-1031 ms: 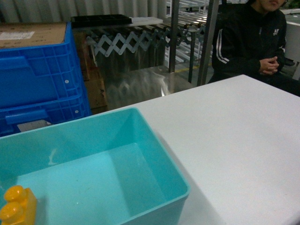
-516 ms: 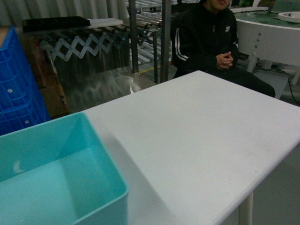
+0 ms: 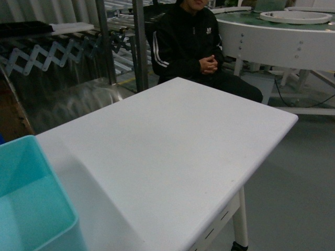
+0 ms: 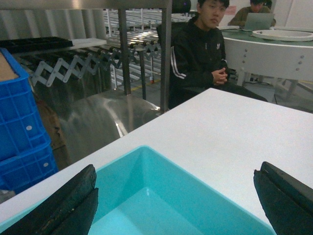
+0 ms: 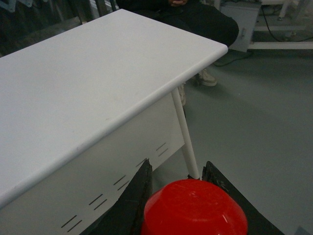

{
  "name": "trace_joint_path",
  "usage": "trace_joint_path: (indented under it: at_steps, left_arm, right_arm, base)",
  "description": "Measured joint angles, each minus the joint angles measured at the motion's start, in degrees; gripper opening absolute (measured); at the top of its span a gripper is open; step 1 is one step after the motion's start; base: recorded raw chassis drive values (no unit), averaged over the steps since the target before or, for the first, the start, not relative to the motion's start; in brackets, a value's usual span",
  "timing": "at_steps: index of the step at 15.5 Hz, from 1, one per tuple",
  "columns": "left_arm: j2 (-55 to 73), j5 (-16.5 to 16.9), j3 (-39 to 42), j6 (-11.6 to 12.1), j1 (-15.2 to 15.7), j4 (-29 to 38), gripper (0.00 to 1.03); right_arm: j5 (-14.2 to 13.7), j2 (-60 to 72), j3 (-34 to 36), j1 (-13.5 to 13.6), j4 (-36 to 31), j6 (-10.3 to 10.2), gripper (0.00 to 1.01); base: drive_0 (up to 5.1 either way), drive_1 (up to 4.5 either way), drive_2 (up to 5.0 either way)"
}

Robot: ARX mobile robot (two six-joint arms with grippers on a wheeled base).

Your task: Pick red block from blue box to shelf

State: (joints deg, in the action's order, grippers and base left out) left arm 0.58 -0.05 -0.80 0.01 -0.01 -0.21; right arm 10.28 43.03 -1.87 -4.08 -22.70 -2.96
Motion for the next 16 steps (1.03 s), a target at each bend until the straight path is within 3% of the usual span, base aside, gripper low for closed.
trace_joint_path:
  at_steps: [16]
  left_arm:
    - [0.00,0.00,0.00,0.00,0.00,0.00,0.98]
  right_arm:
    - [0.00,0.00,0.00,0.00,0.00,-0.02,0.26]
  base:
    - [-1.5,-1.50,-1.5]
